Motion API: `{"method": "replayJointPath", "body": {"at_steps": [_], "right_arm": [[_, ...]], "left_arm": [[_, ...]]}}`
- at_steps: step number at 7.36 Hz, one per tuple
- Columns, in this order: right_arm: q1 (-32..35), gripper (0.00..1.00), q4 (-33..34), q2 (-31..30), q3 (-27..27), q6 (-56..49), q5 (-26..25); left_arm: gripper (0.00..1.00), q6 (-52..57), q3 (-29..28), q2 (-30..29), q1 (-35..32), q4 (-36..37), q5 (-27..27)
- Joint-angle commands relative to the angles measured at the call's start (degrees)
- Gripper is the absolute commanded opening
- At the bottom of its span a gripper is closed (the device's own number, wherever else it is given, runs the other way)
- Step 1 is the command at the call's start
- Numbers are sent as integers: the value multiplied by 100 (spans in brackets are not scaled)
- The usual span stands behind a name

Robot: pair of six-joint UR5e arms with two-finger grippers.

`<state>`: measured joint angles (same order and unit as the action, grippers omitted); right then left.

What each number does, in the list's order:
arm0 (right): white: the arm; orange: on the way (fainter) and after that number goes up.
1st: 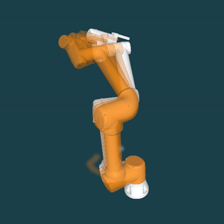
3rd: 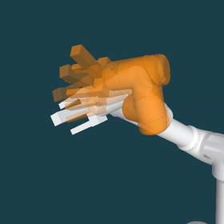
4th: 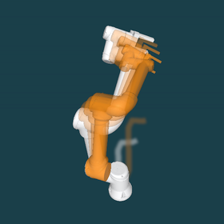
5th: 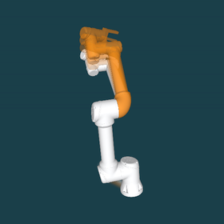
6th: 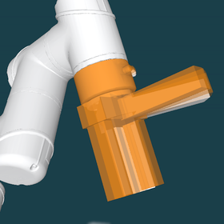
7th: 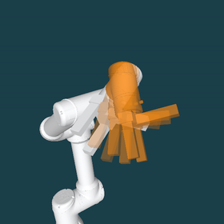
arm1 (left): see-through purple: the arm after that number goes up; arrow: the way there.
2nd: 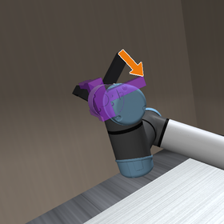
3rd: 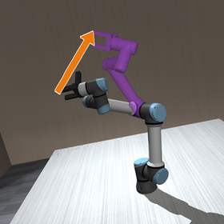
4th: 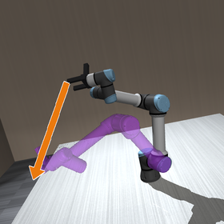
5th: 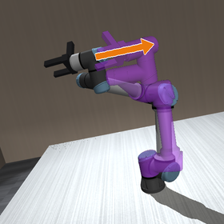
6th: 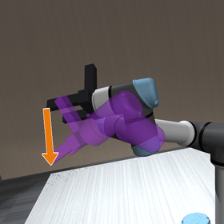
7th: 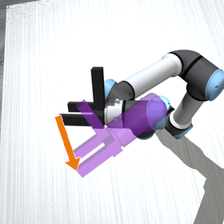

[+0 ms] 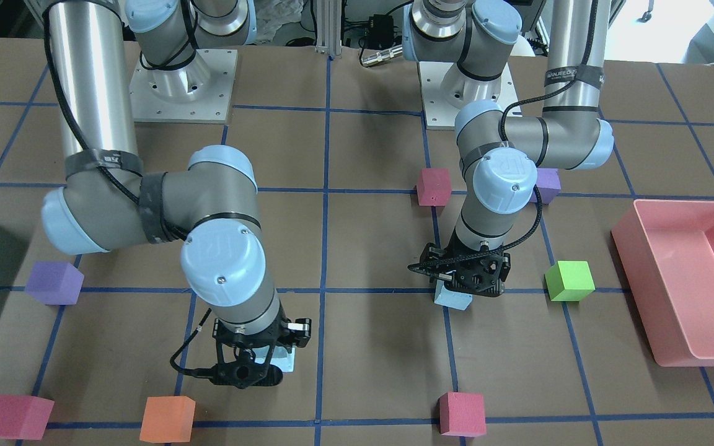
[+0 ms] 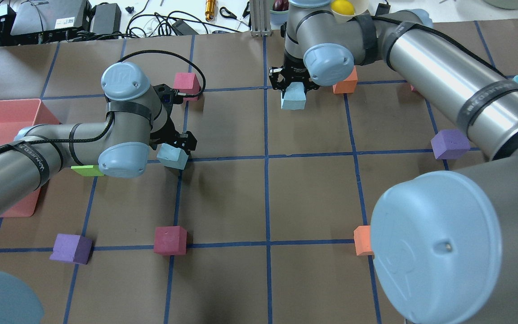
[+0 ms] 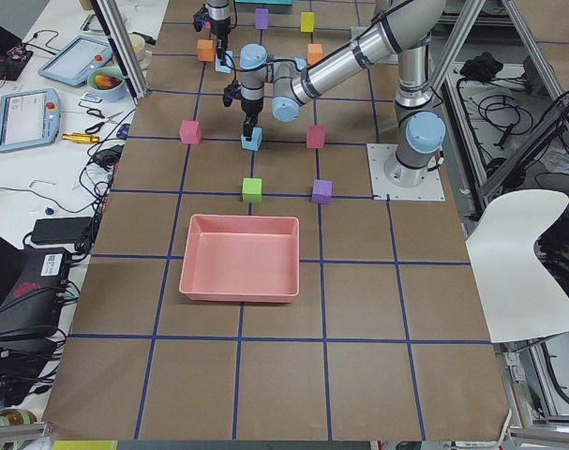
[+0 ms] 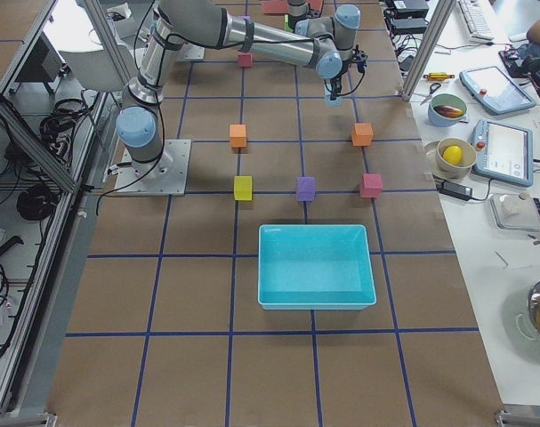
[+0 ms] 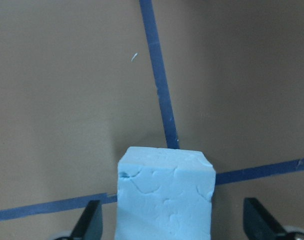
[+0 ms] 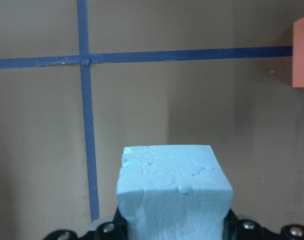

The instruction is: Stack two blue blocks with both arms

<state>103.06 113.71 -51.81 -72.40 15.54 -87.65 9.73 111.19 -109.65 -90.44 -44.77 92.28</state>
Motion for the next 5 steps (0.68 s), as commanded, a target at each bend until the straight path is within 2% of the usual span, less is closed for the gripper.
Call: {"method": "replayJointPath", "body": {"at_steps": [1,2,3,5], "right_arm": [[327,0,11,547,479,422,2],[381,0,46,663,490,493,2],[390,0,55,707,498,485,11],[390,0,55,839,708,485,11]], "left_arm": [[99,-33,8,-73,0,30,18],[99,-16,78,-109,0,39,9],[81,11,114,-109,9,291,18],[37,-59,158,-118,9,390,9]]}}
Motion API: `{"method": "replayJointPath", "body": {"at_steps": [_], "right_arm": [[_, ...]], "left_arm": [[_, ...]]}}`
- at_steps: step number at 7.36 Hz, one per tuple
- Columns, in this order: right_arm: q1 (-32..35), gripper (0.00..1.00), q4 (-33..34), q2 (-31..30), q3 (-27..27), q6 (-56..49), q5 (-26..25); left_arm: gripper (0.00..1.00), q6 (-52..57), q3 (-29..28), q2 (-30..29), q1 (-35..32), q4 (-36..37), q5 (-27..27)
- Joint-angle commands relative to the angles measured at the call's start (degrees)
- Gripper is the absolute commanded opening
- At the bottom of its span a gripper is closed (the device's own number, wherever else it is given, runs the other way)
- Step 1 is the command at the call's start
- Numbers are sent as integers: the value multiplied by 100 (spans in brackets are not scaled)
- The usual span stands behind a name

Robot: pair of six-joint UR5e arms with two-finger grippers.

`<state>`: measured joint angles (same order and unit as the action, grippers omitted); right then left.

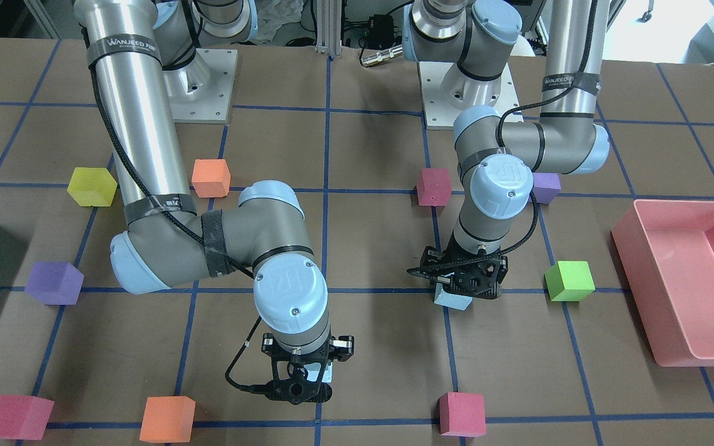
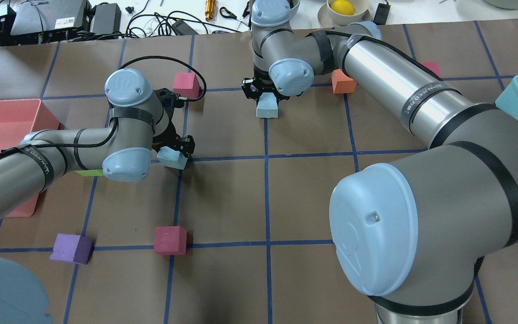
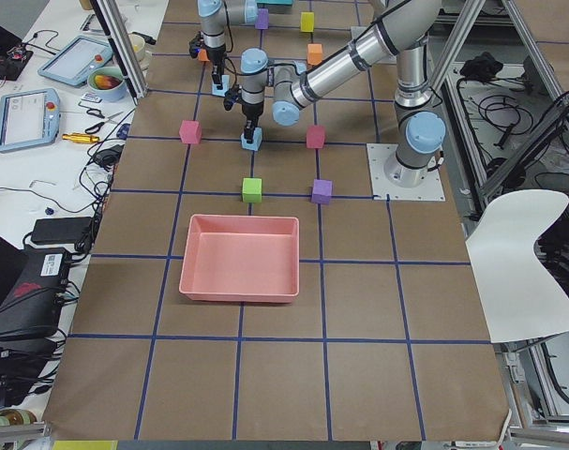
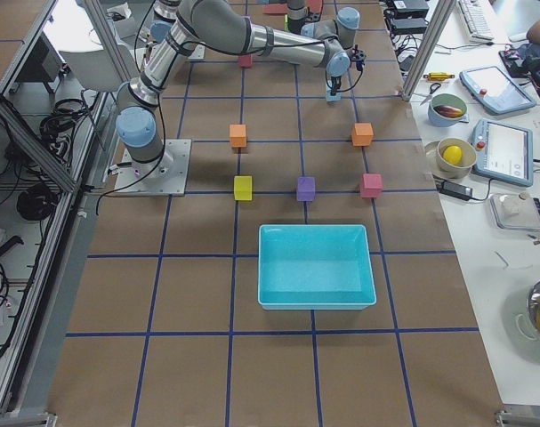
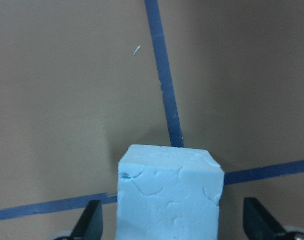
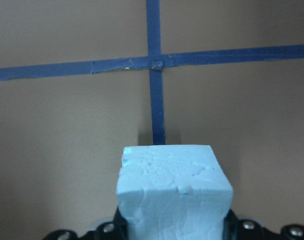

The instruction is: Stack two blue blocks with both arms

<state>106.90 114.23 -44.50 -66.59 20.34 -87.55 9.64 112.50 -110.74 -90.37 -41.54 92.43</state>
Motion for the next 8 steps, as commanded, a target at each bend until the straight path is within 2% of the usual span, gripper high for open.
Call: {"method": "replayJointPath", "body": {"at_steps": [1,2,3,4,5,8], "right_arm": [[6,0,3,186,163,-3,1],[6,1,3,196,164,5,1],[6,37,-14,196,155,6,10],[6,92,-15,196,146,6,1],[6,100,-32,187,146,-3,1],[-11,100,-276,-189,164,-3,-25]], "left_arm": [[23,-58,17,0,1,85,-6],[19,-67,0,8,1,128,-6],[19,-76,-44,122,1,129,-6],[19,-76,-70,158,1,120,-41],[19,-85,-88,158,-7,120,-50],[19,-444,-289,123,-7,67,-190]]}}
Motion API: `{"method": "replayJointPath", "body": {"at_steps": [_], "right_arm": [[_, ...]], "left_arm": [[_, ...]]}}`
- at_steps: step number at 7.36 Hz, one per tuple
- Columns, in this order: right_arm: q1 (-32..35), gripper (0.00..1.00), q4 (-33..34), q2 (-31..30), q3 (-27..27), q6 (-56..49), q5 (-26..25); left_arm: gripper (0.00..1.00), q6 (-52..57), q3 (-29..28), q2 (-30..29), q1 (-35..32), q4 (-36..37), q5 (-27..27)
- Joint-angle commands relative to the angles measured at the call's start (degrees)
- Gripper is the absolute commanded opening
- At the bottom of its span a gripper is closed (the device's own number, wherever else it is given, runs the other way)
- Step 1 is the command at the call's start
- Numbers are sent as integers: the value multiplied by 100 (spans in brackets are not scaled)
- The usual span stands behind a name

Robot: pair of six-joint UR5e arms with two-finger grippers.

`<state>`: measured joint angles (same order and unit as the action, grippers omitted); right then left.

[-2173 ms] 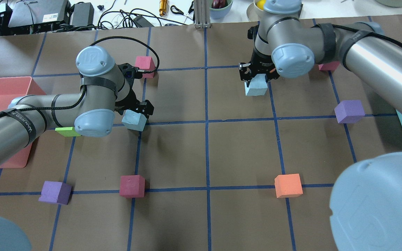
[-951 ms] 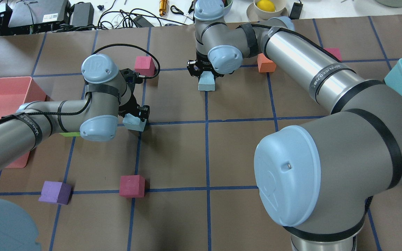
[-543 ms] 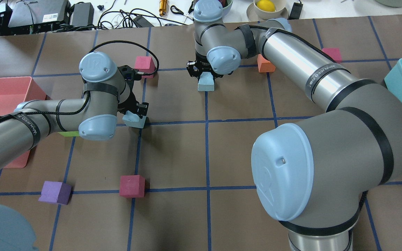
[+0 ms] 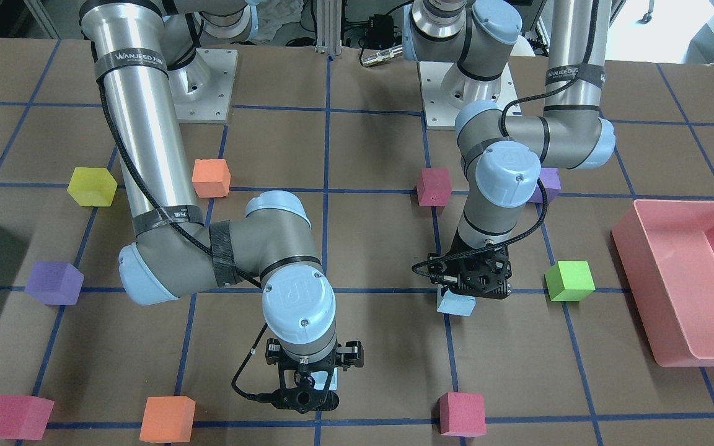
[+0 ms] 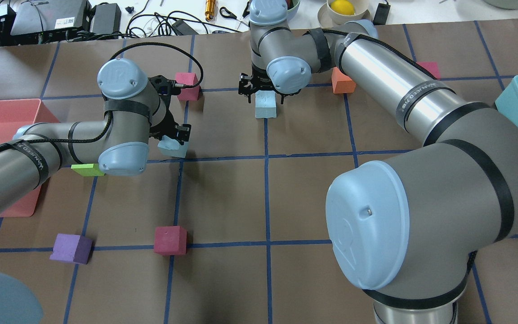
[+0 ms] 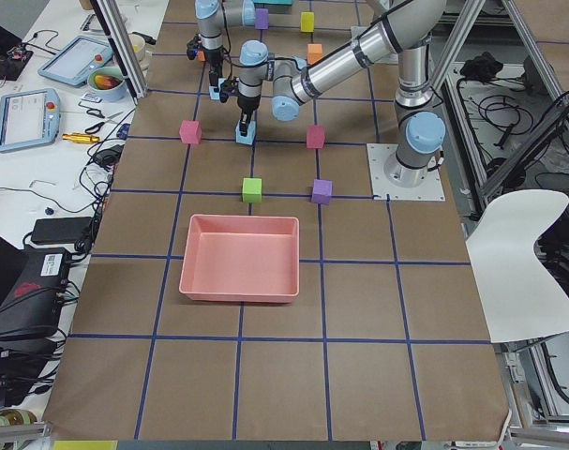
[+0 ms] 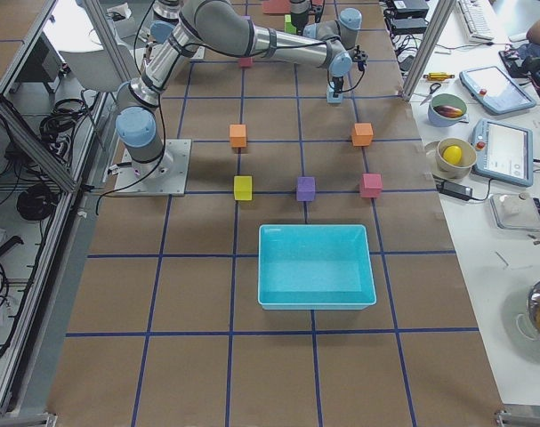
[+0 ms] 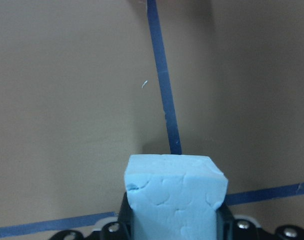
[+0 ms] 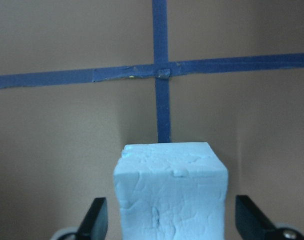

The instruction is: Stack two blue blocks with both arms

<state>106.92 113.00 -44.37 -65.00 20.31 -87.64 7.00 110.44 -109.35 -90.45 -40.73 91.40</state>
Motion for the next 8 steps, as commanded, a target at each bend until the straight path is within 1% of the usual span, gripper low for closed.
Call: {"method": "replayJointPath", "body": {"at_steps": [1,2,3,4,5,6,7,8], "right_arm": [[-109,100,-608,-543,-30,-157,-60],[-249,100,-1021,-869,-73,-298,-95],[-503,100,-1669,-1220,-117,-552,-96],[-784,100,-1989,-1667,-414,-1120,-96],[-1004,100,-2001,-2159,-947,-1317,-122],[-1224,100,-1992,-2712,-1562,-1458,-122],[-1400,100,-1905,-3300,-2194,-1781,-165],[-1489,100,-1922,-3811,-2653,-1828,-331]], "left_arm": [[19,-312,-223,-42,-25,-118,-140],[19,-635,-381,-138,-147,-311,-149],[19,-769,-644,-165,-331,-426,-132],[19,-1066,-1108,-270,-428,-871,-184],[19,-1435,-1695,-462,-621,-1188,-341],[19,-1604,-2328,-699,-814,-1661,-351],[19,-1954,-2873,-1023,-1016,-1884,-351],[19,-2279,-3236,-1348,-1218,-1938,-317]]}}
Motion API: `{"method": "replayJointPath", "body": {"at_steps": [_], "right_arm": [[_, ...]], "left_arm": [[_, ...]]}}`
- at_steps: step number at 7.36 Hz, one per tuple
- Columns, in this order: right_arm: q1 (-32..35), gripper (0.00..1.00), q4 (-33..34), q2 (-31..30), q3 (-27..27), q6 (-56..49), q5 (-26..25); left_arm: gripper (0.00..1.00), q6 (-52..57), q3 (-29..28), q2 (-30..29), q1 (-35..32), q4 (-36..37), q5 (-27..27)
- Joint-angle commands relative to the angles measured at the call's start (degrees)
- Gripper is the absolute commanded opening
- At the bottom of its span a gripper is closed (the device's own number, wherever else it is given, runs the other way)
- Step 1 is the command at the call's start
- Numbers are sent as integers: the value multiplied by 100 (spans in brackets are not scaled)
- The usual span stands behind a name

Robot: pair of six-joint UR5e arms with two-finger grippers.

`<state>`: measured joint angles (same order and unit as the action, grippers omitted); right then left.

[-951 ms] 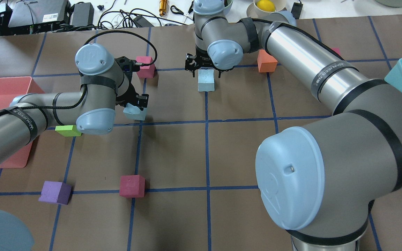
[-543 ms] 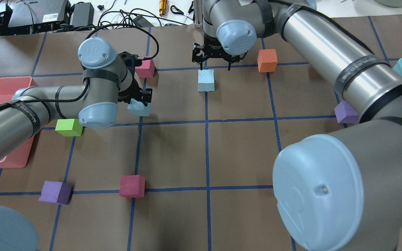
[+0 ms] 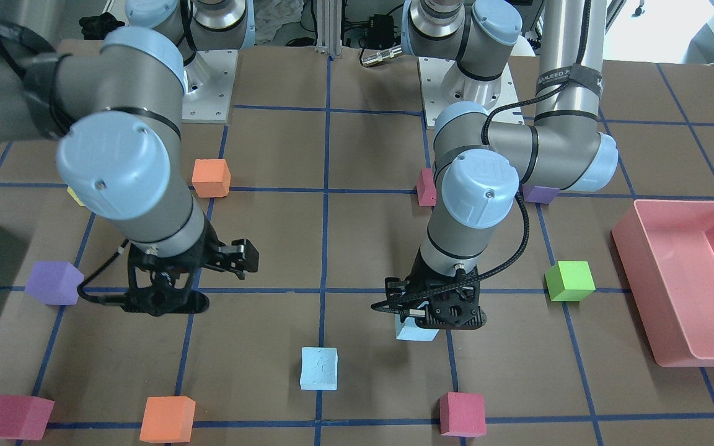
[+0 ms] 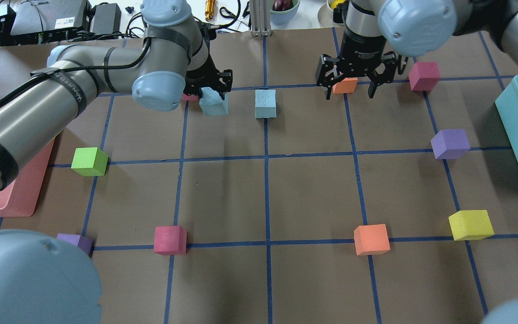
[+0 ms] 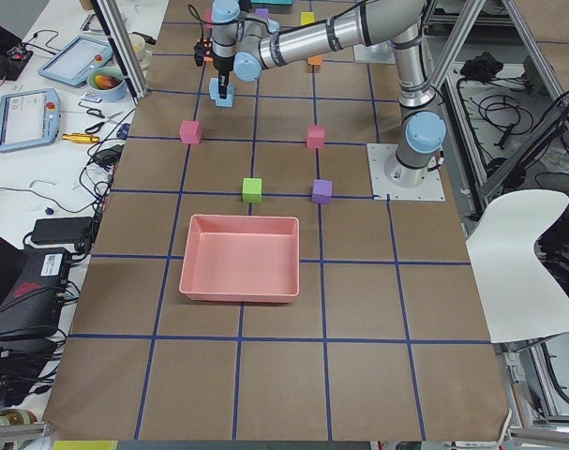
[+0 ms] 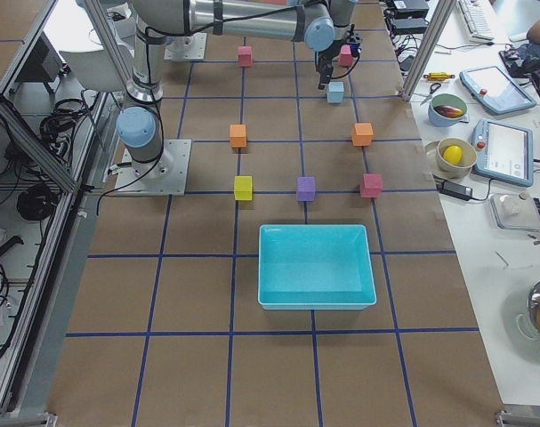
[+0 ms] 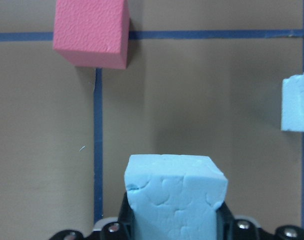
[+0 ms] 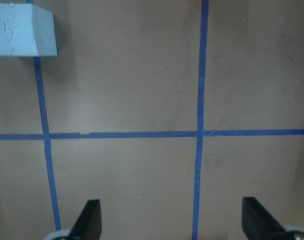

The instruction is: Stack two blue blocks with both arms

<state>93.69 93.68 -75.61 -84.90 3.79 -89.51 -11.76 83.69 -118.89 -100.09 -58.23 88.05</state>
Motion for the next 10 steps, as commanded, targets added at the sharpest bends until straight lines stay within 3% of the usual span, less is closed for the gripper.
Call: {"method": "replayJointPath", "body": {"at_steps": [1,4,8,10], "right_arm": [[-211,100,1,-1066,-938,-194,-224],[-569,100,-148,-1228,-924,-405,-251],[-598,100,-454,-1456,-792,-4,142],[-589,100,-752,-1666,-774,-1,109]], "left_arm": [[19,-772,-877,-598,-369,-206,19],[16,-1012,-1599,-1013,-668,-566,264],[15,-1241,-1636,-1224,-801,-470,247],[15,-1285,-1636,-1303,-801,-347,247]]}}
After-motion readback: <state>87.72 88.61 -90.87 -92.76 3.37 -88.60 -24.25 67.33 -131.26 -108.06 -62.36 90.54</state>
